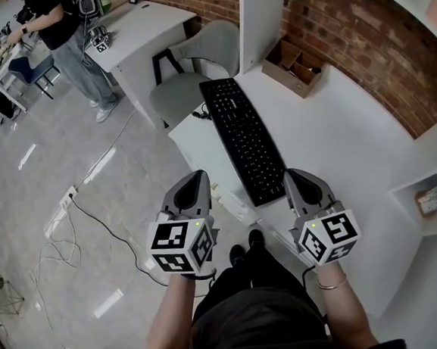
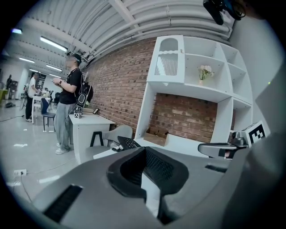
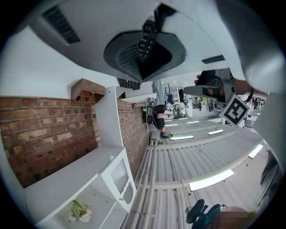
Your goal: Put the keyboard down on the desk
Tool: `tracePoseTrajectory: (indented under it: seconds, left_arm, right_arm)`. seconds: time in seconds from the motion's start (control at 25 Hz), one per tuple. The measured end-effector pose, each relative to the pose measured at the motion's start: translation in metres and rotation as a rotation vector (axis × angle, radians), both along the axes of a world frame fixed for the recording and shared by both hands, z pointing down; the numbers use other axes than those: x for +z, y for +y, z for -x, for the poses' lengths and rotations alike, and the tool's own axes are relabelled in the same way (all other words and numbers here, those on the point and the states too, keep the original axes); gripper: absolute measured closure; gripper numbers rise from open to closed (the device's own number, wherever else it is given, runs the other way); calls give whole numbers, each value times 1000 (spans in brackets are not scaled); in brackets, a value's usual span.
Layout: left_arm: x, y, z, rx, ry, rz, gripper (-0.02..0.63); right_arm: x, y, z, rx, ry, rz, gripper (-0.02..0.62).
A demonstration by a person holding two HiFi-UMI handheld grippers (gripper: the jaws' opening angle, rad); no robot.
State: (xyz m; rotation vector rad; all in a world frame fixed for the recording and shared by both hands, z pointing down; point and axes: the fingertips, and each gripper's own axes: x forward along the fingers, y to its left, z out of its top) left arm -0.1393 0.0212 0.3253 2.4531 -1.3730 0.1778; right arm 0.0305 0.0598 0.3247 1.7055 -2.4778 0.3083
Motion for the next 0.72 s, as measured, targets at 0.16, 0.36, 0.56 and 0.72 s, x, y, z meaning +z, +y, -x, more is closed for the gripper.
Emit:
tracePoseTrajectory:
  seconds: [0.16,0.36,0.56,0.72]
  left_arm:
    - [-1,3,-1,-3,8,-3,598]
    - [1,4,-2,-10,22,7,598]
    - [4,-2,-6,-11,30,13,598]
    - [9,-10,-10,-9,33,21,597]
  right_arm:
    - [-3,2,-1,-1,-3,-12,591]
    - [-2,-1,0,-10,-7,-11,591]
    - [-1,-10,-3,-16,-15,-12,591]
    - [2,-18,-7,-24,-19,-11,591]
